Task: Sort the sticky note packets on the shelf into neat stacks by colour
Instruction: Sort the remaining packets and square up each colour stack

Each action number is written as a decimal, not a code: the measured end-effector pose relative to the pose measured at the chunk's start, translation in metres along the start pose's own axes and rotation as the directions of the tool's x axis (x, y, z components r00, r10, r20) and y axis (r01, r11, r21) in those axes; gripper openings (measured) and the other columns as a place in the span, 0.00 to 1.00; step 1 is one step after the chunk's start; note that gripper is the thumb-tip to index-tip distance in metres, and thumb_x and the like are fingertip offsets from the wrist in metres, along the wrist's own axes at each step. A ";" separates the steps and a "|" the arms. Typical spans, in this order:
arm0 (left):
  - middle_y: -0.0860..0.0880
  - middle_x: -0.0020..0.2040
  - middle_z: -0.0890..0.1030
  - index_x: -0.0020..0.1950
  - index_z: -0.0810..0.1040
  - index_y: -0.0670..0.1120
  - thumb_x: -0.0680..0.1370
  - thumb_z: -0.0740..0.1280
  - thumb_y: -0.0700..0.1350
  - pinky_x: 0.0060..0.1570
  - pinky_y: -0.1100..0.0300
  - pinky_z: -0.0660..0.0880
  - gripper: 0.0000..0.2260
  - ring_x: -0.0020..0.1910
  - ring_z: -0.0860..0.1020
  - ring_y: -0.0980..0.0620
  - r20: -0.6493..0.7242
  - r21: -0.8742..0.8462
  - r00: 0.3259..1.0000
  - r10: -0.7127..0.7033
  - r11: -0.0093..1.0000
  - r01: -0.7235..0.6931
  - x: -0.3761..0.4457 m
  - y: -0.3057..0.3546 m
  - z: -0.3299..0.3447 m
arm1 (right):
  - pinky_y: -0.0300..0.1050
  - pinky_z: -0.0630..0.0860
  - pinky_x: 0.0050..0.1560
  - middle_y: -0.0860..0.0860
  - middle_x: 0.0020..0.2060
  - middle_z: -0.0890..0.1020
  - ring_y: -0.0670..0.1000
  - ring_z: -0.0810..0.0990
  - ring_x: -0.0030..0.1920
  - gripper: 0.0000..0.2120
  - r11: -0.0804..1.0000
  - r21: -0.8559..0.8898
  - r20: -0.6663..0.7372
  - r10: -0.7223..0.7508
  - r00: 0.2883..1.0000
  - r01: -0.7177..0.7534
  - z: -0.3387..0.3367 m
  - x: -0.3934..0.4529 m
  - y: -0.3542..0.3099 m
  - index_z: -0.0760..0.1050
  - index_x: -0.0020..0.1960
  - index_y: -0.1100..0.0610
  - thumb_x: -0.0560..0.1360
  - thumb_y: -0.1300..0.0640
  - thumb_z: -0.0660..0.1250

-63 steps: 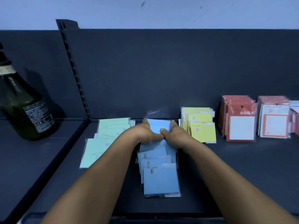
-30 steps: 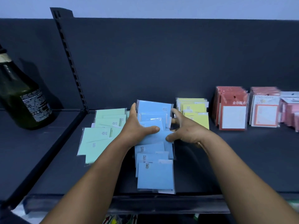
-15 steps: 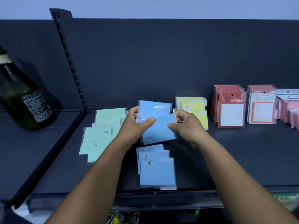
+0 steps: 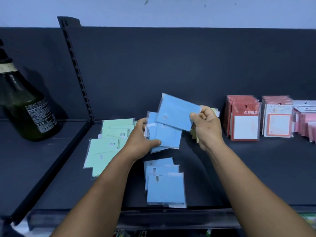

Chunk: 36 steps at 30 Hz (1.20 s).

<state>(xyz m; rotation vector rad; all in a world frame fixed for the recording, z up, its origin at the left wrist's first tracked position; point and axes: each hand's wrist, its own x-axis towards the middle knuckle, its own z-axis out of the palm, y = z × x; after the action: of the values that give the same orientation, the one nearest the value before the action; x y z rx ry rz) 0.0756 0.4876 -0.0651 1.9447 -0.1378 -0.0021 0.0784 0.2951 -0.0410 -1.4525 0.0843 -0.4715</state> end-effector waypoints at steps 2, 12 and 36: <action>0.54 0.56 0.78 0.63 0.65 0.56 0.71 0.73 0.37 0.44 0.64 0.74 0.28 0.52 0.78 0.56 0.000 0.017 1.000 0.006 1.000 -0.006 0.000 0.001 0.002 | 0.41 0.70 0.32 0.50 0.37 0.78 0.47 0.74 0.33 0.10 0.996 0.056 -0.076 -0.061 0.995 0.065 0.002 0.005 -0.004 0.70 0.42 0.52 0.76 0.66 0.62; 0.53 0.64 0.67 0.69 0.59 0.59 0.71 0.70 0.34 0.43 0.67 0.75 0.36 0.58 0.73 0.53 -0.028 0.072 0.999 0.044 0.997 -0.042 0.003 -0.001 0.005 | 0.45 0.72 0.43 0.45 0.38 0.79 0.47 0.75 0.38 0.12 0.954 -0.281 0.192 -0.047 0.980 0.101 0.008 0.014 0.018 0.76 0.46 0.49 0.79 0.61 0.56; 0.51 0.72 0.61 0.77 0.40 0.51 0.77 0.66 0.39 0.67 0.58 0.63 0.40 0.68 0.65 0.51 0.008 0.142 1.000 0.012 0.990 -0.013 0.012 -0.006 0.019 | 0.46 0.70 0.61 0.51 0.69 0.68 0.53 0.73 0.60 0.43 0.740 -0.672 0.356 0.345 0.868 -0.019 0.021 -0.010 0.032 0.32 0.76 0.43 0.78 0.54 0.63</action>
<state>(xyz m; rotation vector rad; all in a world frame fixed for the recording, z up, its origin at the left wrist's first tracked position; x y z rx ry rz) 0.0871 0.4705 -0.0770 2.0866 -0.1585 0.0099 0.0847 0.3199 -0.0710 -2.1950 0.0106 0.1195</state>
